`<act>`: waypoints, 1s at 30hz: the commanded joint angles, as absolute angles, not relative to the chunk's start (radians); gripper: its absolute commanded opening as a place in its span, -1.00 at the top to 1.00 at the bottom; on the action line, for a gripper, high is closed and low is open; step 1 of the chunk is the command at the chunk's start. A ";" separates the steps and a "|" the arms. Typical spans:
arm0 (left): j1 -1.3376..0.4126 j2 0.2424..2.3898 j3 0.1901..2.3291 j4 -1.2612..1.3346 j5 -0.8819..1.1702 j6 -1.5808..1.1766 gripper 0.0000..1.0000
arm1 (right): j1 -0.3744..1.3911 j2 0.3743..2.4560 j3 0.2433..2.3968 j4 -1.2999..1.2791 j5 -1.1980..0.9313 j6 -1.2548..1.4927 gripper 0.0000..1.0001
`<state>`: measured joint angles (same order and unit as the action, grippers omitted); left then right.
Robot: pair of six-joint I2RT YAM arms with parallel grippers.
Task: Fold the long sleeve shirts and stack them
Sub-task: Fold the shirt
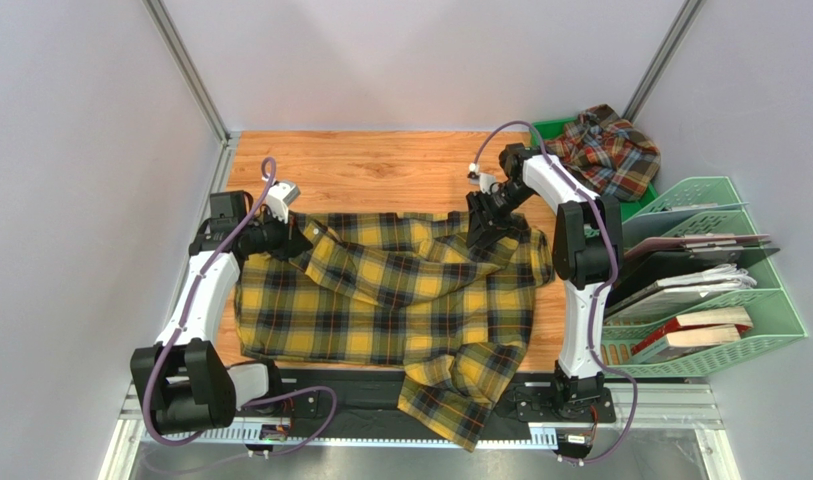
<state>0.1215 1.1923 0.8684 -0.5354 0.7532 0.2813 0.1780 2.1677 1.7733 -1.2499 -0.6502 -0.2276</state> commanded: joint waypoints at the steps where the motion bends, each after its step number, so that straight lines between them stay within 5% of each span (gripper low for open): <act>1: 0.155 1.196 0.905 -0.474 0.750 0.342 1.00 | 0.179 2.103 1.825 -1.287 -0.635 -0.271 -0.08; 17: 0.239 1.407 0.899 -0.344 0.523 0.339 0.95 | 0.187 2.054 1.795 -1.249 -0.551 -0.310 -0.05; 21: 0.239 1.466 0.977 -0.486 0.471 0.402 0.32 | 0.210 2.030 1.781 -1.253 -0.508 -0.344 -0.01; 25: 0.268 1.389 1.013 -0.612 0.475 0.512 0.28 | 0.242 1.987 1.747 -1.246 -0.408 -0.382 0.04; 27: 0.267 1.301 0.994 -0.633 0.537 0.621 -0.25 | 0.274 1.961 1.691 -1.230 -0.355 -0.409 0.06; 30: 0.232 1.262 0.963 -0.718 0.542 0.745 -0.26 | 0.320 1.959 1.626 -1.175 -0.246 -0.433 0.09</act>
<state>0.2596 1.3483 0.9733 -0.5930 0.4957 0.5301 0.2665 1.9984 1.6947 -1.2388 -0.4004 -0.3653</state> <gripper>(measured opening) 0.634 0.467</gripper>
